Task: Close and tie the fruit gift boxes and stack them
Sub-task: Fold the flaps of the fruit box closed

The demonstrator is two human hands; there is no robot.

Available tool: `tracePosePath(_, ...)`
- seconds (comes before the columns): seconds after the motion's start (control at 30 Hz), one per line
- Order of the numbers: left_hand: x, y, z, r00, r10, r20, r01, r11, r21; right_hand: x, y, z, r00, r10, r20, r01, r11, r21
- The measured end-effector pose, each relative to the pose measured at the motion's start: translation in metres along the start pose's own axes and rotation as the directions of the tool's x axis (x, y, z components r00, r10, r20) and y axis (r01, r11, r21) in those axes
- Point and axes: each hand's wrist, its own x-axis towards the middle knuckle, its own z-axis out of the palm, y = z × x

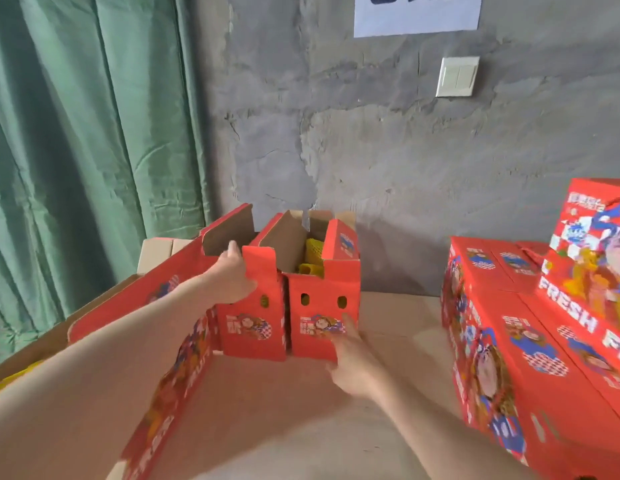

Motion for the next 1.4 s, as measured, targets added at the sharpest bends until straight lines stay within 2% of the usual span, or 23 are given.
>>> tracePosePath(0.07, 0.028, -0.003, 0.002, 0.992, -0.059, -0.111, 0.039, 0.984, -0.175, 0.035, 0.006, 0.002, 0.999, -0.006, -0.049, 0.005, 1.000, -0.022)
tracePosePath(0.1, 0.041, -0.005, 0.005, 0.989, -0.094, -0.112, 0.065, 0.969, -0.239, 0.049, 0.010, 0.005, 0.999, -0.005, -0.054, 0.004, 1.000, -0.017)
tracePosePath(0.2, 0.066, -0.010, 0.019, 0.987, -0.139, -0.082, 0.104, 0.934, -0.341, 0.078, 0.020, 0.020, 1.000, 0.024, -0.004, -0.023, 1.000, 0.021)
tracePosePath(0.27, 0.075, -0.014, 0.030, 0.981, -0.147, -0.126, 0.091, 0.924, -0.371, 0.083, 0.024, 0.028, 0.999, 0.049, 0.022, -0.050, 0.998, 0.039)
tracePosePath(0.37, 0.073, -0.017, 0.040, 0.937, -0.118, -0.328, 0.070, 0.986, -0.153, 0.080, 0.025, 0.026, 0.999, 0.015, -0.034, -0.014, 0.999, 0.030)
tracePosePath(0.43, 0.069, -0.020, 0.042, 0.927, -0.031, -0.374, 0.025, 0.999, -0.020, 0.077, 0.025, 0.017, 0.998, -0.022, -0.051, 0.025, 0.998, 0.060)
tracePosePath(0.5, 0.058, -0.020, 0.044, 0.939, 0.077, -0.335, -0.059, 0.996, 0.063, 0.072, 0.023, 0.008, 0.999, -0.042, -0.034, 0.045, 0.996, 0.079)
tracePosePath(0.6, 0.046, -0.006, 0.041, 0.960, 0.177, -0.216, -0.162, 0.983, 0.089, 0.058, 0.020, 0.002, 0.998, -0.053, -0.044, 0.055, 0.997, 0.057)
tracePosePath(0.67, 0.046, 0.009, 0.034, 0.971, 0.188, -0.150, -0.168, 0.976, 0.136, 0.045, 0.019, -0.002, 0.998, -0.045, -0.044, 0.048, 0.996, 0.072)
tracePosePath(0.77, 0.038, 0.014, 0.025, 0.971, 0.121, -0.205, -0.093, 0.985, 0.142, 0.025, 0.019, -0.008, 1.000, -0.014, -0.008, 0.015, 0.994, 0.104)
tracePosePath(0.8, 0.034, 0.010, 0.023, 0.980, 0.111, -0.167, -0.082, 0.982, 0.170, 0.020, 0.019, -0.010, 1.000, -0.020, -0.004, 0.021, 0.995, 0.103)
tracePosePath(0.87, 0.021, -0.007, 0.020, 0.993, 0.066, 0.096, -0.092, 0.949, 0.300, 0.013, 0.020, -0.012, 0.999, -0.035, -0.004, 0.036, 0.995, 0.094)
tracePosePath(0.93, 0.011, -0.022, 0.020, 0.955, -0.003, 0.298, -0.095, 0.945, 0.314, 0.008, 0.023, -0.014, 0.999, -0.047, 0.000, 0.047, 0.994, 0.095)
tracePosePath(1.0, 0.010, -0.032, 0.019, 0.954, -0.003, 0.298, -0.116, 0.918, 0.379, 0.005, 0.025, -0.015, 0.999, -0.054, 0.007, 0.053, 0.993, 0.107)
tracePosePath(1.1, 0.017, -0.032, 0.022, 0.969, 0.046, 0.243, -0.173, 0.827, 0.535, 0.006, 0.026, -0.017, 0.998, -0.058, 0.000, 0.058, 0.994, 0.093)
tracePosePath(1.2, 0.034, -0.026, 0.033, 0.978, 0.113, 0.176, -0.189, 0.839, 0.510, 0.006, 0.025, -0.010, 0.997, -0.061, -0.053, 0.065, 0.995, 0.072)
tracePosePath(1.3, 0.051, -0.018, 0.051, 0.972, 0.142, 0.185, -0.211, 0.872, 0.441, 0.008, 0.030, -0.001, 0.990, -0.082, -0.114, 0.086, 0.996, 0.032)
tracePosePath(1.4, 0.072, -0.019, 0.070, 0.954, 0.229, 0.193, -0.294, 0.839, 0.458, 0.018, 0.036, 0.000, 0.992, -0.099, -0.079, 0.104, 0.993, 0.061)
